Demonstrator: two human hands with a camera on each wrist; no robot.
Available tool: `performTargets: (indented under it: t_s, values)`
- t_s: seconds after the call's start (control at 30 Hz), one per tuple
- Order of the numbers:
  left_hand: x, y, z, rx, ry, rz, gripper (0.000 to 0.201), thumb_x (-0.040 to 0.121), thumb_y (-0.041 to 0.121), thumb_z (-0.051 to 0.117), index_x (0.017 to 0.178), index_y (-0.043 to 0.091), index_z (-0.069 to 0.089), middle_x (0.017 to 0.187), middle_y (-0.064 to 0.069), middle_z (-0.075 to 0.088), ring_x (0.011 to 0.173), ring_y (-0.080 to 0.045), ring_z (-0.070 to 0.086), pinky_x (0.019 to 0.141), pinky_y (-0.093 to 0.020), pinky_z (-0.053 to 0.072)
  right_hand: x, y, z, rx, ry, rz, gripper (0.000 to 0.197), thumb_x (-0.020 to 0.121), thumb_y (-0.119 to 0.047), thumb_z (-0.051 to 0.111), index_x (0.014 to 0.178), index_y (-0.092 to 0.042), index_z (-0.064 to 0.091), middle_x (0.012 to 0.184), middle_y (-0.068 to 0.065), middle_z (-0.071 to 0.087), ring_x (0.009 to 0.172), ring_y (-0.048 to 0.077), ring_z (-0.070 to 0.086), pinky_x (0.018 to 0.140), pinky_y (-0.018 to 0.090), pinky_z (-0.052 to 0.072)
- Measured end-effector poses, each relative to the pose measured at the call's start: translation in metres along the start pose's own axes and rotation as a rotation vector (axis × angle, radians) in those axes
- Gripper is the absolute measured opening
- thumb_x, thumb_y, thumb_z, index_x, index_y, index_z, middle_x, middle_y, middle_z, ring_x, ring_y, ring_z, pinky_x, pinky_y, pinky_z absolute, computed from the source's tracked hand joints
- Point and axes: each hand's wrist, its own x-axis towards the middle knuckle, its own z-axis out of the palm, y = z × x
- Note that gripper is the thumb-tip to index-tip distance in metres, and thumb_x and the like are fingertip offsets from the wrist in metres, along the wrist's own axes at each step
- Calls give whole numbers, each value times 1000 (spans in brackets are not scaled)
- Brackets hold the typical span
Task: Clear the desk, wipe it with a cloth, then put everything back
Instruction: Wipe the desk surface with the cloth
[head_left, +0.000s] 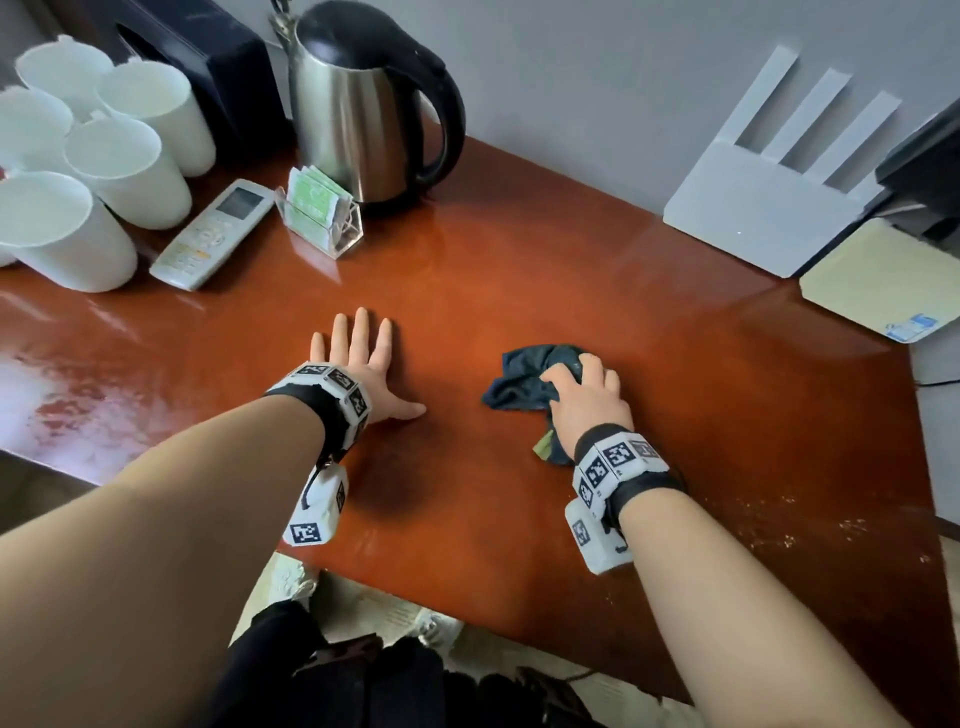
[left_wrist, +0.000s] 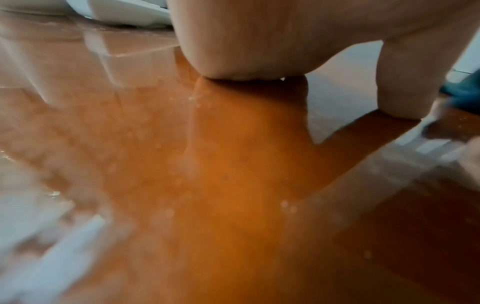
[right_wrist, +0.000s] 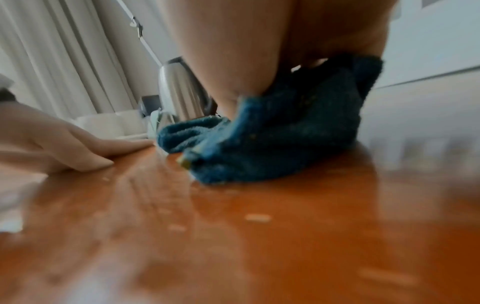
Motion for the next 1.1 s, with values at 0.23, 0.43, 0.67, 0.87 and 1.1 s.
performTargets:
  t_s: [0.23,0.43,0.67,0.87,1.1]
  values:
    - [-3,-23,-12,26,30,85,125,68,71,63,147,24,-22,157,-1,-21,146,-22,-14,119,-39,0,23,-21,-54,184,20,-52,28,95,-18,44,121,-21,52,138,10,29,125,32,34,94,36,40]
    - [-4,-54,-15,51,23,64,133,63,78,61,148,16,-20,155,-4,-25,145,-22,-17,118,-36,-4,67,-132,-49,129,-40,-288,37,96,-21,40,132,-28,45,151,4,17,135,29,21,107,40,34]
    - [2,-59,-10,83,39,86,133,62,81,58,148,15,-21,155,-5,-25,145,-24,-19,118,-38,-8,36,-129,-15,-20,-60,-354,31,97,-27,41,127,-26,46,151,3,18,138,28,17,103,45,31]
    - [-4,-53,-14,91,37,43,134,62,78,61,148,13,-18,156,-6,-23,145,-25,-17,118,-38,-7,-29,-36,-3,-47,-108,-227,22,94,-26,45,115,-26,52,146,-1,25,133,23,23,92,34,44]
    - [-25,-16,-3,3,76,87,113,76,62,62,151,18,-11,157,-7,-17,145,-25,-17,120,-38,-5,-41,20,-19,94,-94,6,23,91,-18,50,113,-19,55,136,9,34,123,32,36,96,33,38]
